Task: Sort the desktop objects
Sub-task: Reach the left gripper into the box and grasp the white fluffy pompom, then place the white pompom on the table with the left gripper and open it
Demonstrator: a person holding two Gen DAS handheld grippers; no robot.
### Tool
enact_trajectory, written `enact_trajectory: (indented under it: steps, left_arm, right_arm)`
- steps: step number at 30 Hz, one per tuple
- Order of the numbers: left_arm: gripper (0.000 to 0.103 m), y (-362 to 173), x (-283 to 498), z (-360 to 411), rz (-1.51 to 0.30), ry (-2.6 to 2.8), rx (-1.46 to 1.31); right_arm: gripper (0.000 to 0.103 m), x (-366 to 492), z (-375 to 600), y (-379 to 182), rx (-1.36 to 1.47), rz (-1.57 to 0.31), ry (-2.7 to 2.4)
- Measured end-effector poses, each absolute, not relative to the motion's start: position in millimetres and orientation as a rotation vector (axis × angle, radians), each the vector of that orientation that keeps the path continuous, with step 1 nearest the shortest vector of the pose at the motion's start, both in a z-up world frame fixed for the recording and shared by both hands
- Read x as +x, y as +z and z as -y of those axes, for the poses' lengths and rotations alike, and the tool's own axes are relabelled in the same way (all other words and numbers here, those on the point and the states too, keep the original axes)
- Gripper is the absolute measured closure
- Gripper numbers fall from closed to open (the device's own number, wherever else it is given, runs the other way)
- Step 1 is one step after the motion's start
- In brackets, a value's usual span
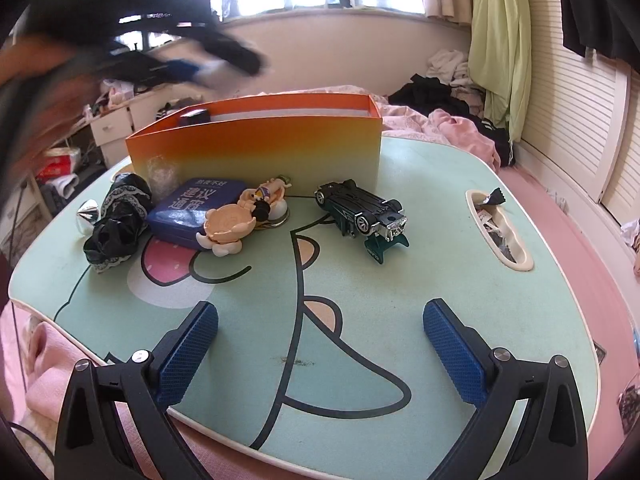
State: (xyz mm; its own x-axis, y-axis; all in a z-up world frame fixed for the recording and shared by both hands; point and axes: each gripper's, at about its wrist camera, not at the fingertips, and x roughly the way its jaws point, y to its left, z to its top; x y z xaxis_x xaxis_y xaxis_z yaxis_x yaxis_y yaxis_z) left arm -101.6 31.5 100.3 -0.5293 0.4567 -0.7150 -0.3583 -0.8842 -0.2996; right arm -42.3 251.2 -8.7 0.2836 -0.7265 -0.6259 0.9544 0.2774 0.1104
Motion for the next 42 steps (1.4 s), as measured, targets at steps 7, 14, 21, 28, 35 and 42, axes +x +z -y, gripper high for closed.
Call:
enact_trajectory:
  steps: [7,14,21,28,35,42]
  left_arm:
    - [0.062,45,-23,-15,0.179,2.307,-1.121]
    - [0.038,25,3,-32,-0.133,2.523,-0.971]
    - [0.022,31,51,0,-0.105,2.671,-0.909]
    - [0.011,3,45,6,-0.112,2.781,-0.991]
    - [0.0,1,39,6,-0.103,2.785,-0.989]
    - [0.0,0,40,5,-0.101,2.784,-0.987]
  right_arm:
    - [0.0,-42,-251,-10,0.524,-0.514,-1.199]
    - [0.0,-42,-254,-9,0.523,-0.512,-1.2]
    - [0.0,-43,-254,-9,0.523,-0.513,-1.201]
    - [0.0,-44,-255,-12,0.521,-0.526,-1.203]
    - [0.0,-41,-257,-11,0.524,-0.523,-1.201]
    - [0.002,-39,-262,-8,0.522,-0.503,-1.147]
